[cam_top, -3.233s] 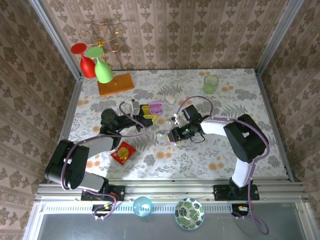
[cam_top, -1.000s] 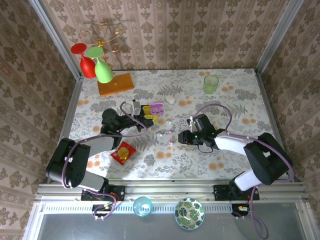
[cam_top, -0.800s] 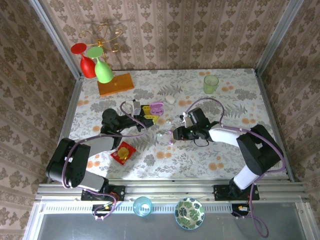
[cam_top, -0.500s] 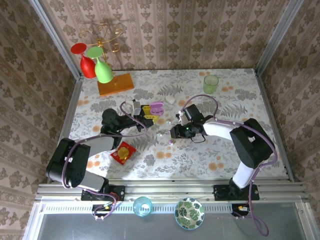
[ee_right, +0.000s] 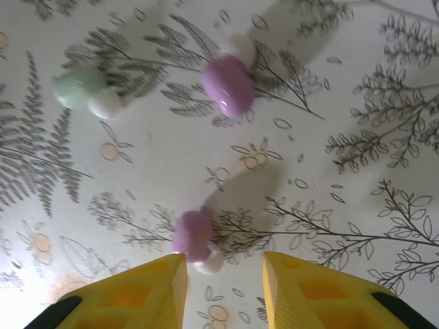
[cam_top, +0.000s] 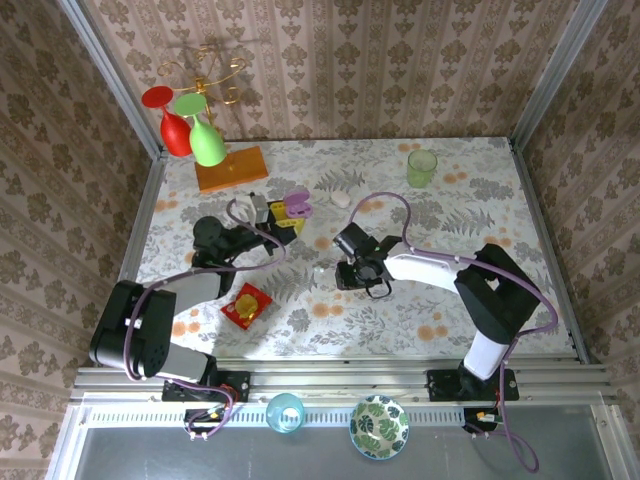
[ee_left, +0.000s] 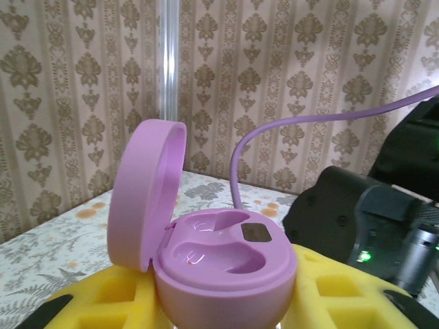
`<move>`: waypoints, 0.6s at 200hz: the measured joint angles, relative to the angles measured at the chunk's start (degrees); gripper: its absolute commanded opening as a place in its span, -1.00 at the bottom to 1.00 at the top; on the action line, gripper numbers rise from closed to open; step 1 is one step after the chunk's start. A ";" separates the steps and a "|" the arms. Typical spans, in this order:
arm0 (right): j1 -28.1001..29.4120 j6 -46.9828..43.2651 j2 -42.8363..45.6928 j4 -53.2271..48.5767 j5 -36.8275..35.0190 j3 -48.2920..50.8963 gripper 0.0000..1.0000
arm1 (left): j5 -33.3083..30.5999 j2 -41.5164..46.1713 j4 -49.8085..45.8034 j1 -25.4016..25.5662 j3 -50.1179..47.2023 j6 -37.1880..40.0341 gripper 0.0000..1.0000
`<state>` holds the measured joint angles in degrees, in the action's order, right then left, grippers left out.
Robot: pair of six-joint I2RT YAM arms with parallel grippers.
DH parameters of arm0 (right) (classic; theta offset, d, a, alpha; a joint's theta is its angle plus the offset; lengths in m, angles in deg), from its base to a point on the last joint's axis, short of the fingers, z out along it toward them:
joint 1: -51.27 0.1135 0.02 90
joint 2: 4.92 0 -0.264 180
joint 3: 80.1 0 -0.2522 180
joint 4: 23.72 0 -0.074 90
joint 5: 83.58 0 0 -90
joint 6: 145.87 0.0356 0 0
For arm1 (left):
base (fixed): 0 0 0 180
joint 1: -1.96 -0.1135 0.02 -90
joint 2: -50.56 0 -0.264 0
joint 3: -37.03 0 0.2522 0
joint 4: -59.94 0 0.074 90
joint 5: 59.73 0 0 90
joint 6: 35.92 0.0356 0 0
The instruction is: Insert wireless bluetooth earbuds into charging case
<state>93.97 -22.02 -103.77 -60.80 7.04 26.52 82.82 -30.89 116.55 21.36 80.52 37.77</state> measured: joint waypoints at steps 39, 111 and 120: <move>3.15 0.74 -2.56 -3.43 -5.44 -6.01 -0.32 | -1.27 1.42 0.00 -0.66 -0.92 0.74 -0.61; 8.04 -0.50 -9.31 -11.85 -14.21 -13.77 -0.34 | -3.21 2.56 -0.09 -2.67 -2.03 1.14 -0.61; 8.48 -0.63 -9.66 -12.85 -15.32 -14.49 -0.34 | -3.89 2.69 -0.13 -2.99 -2.12 1.16 -0.61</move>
<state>102.45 -22.66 -113.43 -73.65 -8.28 12.03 78.93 -28.20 116.42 18.36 78.40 38.93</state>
